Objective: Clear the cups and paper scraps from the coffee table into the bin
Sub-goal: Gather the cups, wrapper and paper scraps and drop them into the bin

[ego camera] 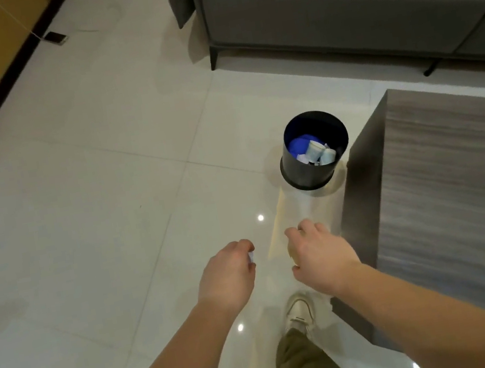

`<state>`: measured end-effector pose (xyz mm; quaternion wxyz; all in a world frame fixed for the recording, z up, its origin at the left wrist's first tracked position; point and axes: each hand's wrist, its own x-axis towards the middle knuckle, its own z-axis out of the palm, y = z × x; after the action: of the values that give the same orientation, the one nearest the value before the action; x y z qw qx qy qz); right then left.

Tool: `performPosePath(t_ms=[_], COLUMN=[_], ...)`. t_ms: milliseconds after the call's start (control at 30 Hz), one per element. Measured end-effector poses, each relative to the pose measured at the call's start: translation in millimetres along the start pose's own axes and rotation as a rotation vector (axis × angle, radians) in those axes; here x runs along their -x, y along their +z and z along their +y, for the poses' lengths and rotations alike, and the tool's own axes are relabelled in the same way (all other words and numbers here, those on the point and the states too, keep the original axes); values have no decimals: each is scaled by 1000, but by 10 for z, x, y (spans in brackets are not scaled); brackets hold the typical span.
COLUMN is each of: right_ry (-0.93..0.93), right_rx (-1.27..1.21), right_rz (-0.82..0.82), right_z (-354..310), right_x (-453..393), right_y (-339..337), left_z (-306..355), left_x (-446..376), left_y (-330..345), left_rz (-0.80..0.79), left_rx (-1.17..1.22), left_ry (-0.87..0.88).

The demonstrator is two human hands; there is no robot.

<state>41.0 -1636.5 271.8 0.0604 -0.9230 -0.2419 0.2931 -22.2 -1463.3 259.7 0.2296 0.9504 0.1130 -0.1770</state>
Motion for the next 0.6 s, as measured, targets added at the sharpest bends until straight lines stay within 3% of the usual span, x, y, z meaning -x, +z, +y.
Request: performPosePath(t_ms=[600], right_ry=[258], right_rx=[-154], right_rz=[-27], right_z=[340], right_x=[-1448], right_y=[-717], left_z=[68], left_x=[-1944], left_y=[-545], left_rz=[-122], left_rx=[-38], left_ry=[214])
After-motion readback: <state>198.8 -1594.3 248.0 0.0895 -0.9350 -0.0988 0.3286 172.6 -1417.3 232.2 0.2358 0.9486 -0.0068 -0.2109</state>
